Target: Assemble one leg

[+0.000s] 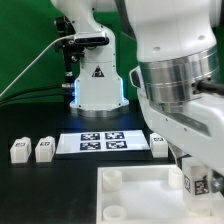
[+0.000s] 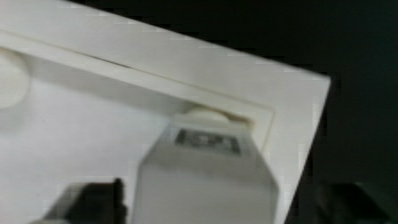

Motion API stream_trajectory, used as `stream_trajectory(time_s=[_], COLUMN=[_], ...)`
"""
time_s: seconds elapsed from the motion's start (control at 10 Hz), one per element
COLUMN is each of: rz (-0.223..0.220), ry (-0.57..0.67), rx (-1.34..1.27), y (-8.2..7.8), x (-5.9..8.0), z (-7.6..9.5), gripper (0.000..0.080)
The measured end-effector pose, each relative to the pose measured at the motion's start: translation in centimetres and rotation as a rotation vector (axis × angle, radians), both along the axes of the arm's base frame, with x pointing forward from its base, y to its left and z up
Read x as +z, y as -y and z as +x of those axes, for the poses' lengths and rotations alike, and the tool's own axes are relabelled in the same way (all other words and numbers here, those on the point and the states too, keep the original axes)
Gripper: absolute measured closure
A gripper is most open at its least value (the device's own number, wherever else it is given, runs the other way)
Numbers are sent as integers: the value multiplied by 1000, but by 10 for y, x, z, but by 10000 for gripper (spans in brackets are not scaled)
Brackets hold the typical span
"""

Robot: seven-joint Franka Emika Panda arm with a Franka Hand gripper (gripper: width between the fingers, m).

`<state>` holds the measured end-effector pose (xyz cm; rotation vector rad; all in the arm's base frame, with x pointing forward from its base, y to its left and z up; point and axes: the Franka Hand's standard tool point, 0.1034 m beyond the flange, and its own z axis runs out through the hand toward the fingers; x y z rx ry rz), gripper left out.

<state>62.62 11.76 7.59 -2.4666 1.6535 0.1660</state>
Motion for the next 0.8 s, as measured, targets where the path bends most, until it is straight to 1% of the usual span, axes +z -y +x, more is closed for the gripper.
stream_trajectory(time_s=[0.1,0.2,0.3,0.6,0.7,0.8], rz=[-7,-25,-28,-34,-62,-71], ry=[29,63,85,140,162,179], rx=[137,305,420,735,915,1024], y=[-6,-10,-11,-7,-2,-1], x=[1,4,5,3,3,4], z=[0,0,0,0,2,5], gripper=[187,187,157,151,151,151])
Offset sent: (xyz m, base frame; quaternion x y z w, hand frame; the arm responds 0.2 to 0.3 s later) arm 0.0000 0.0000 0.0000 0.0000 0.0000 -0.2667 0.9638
